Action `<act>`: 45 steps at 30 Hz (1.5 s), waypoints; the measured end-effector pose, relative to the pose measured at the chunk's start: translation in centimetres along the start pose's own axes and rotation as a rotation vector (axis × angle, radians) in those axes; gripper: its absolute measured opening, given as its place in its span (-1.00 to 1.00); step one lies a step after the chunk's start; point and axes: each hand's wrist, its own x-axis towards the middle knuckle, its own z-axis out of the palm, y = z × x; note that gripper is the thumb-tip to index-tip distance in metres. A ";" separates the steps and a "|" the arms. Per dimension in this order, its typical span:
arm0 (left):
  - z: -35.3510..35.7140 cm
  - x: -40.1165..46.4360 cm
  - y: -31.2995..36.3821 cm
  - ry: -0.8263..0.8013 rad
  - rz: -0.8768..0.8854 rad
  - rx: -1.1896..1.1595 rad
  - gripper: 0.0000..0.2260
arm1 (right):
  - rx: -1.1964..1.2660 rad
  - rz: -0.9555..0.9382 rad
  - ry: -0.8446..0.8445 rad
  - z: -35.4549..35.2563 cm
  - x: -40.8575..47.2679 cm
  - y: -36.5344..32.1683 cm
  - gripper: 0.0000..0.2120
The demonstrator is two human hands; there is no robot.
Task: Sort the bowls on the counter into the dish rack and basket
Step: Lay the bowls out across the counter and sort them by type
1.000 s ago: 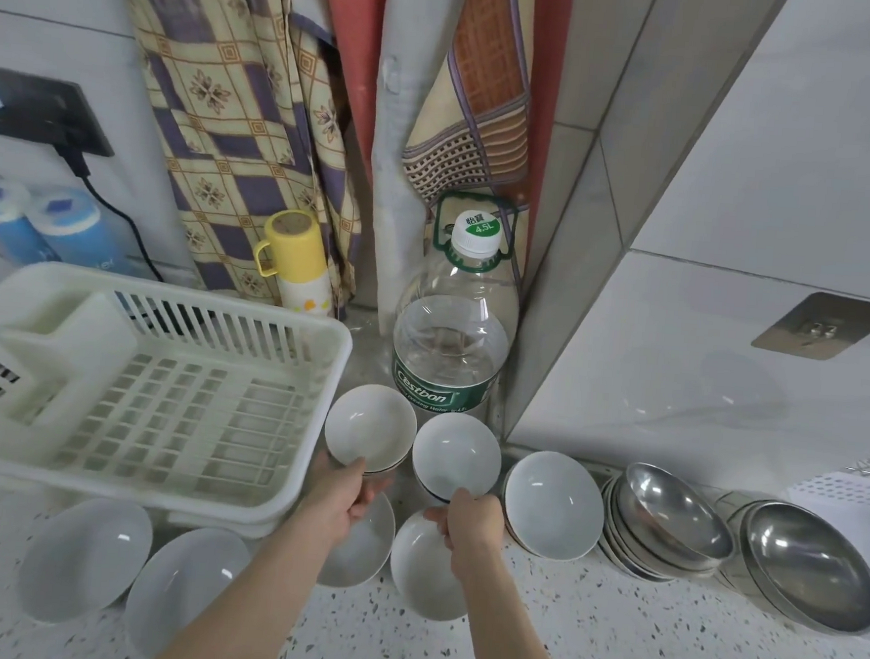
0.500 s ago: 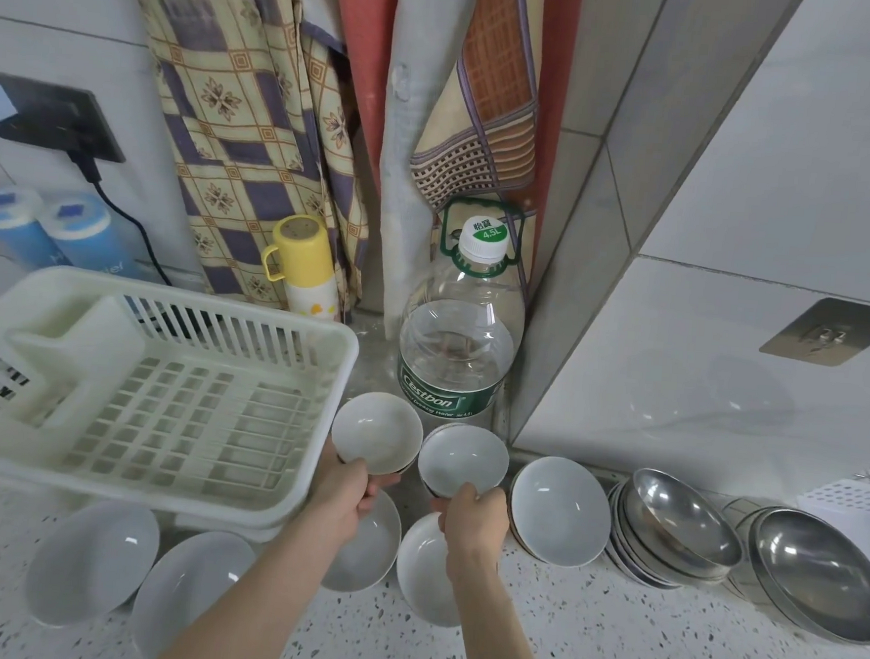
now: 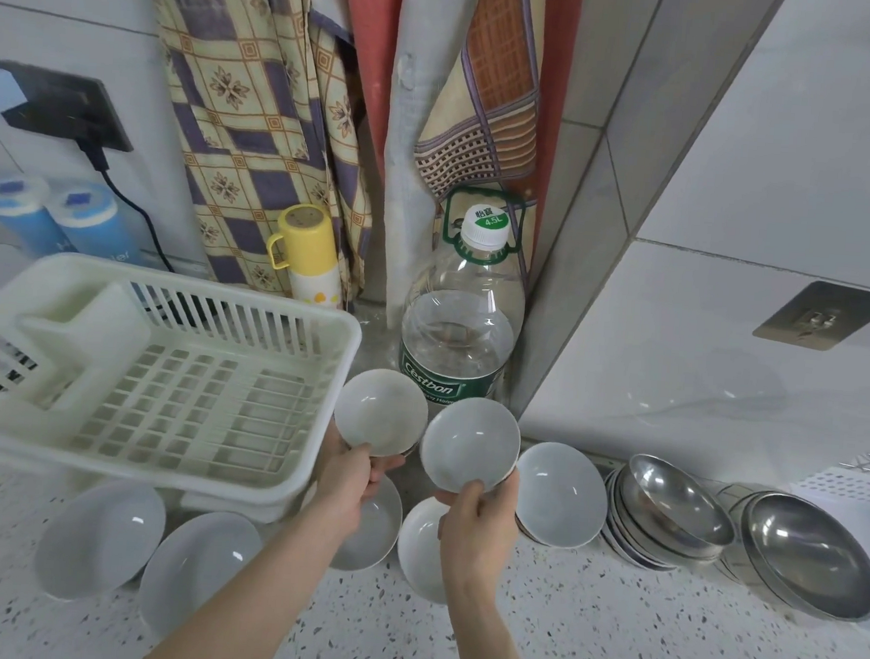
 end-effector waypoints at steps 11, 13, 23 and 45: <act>-0.7 -4.3 -0.7 -0.187 0.000 0.006 -0.44 | 0.189 -0.093 0.056 -4.1 -3.6 1.7 -0.59; -1.4 -5.4 -1.0 -0.237 0.001 0.030 -0.46 | 0.220 -0.101 0.048 -5.1 -4.8 2.5 -0.60; -8.4 -10.9 -4.6 -0.277 0.066 0.087 -0.41 | 0.244 -0.020 -0.001 -7.8 -9.6 6.8 -0.63; -14.4 -13.1 -11.4 -0.145 -0.060 0.201 -0.42 | 0.128 0.280 -0.275 -9.0 -12.3 11.5 -0.69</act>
